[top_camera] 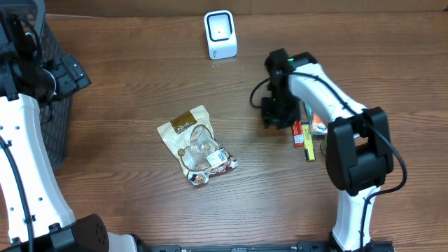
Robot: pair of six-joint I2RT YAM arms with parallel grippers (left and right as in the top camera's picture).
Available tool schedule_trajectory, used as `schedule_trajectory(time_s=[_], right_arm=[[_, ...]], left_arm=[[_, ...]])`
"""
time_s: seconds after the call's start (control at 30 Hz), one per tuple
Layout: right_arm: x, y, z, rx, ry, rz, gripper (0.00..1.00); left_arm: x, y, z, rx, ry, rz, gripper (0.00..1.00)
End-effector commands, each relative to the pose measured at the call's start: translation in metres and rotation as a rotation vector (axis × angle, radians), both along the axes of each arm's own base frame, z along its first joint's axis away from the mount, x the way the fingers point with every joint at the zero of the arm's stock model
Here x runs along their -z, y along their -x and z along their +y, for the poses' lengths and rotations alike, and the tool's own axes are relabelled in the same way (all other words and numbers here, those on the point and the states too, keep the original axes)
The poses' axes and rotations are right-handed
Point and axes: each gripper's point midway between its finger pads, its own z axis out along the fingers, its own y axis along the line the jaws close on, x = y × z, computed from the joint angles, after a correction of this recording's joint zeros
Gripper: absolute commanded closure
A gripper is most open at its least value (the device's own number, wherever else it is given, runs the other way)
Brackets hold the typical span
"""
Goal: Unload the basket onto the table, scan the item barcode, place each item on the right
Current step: 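Open the right gripper and move it to the brown-labelled bag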
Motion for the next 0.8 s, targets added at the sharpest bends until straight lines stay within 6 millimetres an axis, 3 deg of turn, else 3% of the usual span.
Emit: schedule_trajectory(time_s=[0.0, 0.23, 0.43, 0.63, 0.77], right_arm=[[0.000, 0.013, 0.032, -0.044, -0.035, 0.008, 0.64], [0.008, 0.030, 0.089, -0.112, -0.051, -0.046, 0.64], [0.024, 0.061, 0.160, -0.219, -0.120, -0.131, 0.63], [0.024, 0.095, 0.216, -0.353, -0.197, -0.203, 0.63], [0.022, 0.096, 0.229, -0.391, -0.178, -0.277, 0.62]], left_arm=[[-0.004, -0.003, -0.001, 0.011, -0.004, -0.012, 0.00], [-0.004, -0.003, -0.001, 0.011, -0.004, -0.011, 0.00], [-0.004, -0.003, -0.001, 0.011, -0.004, -0.011, 0.00], [-0.004, -0.003, -0.001, 0.011, -0.004, -0.011, 0.00], [-0.004, -0.003, -0.001, 0.011, -0.004, -0.012, 0.00]])
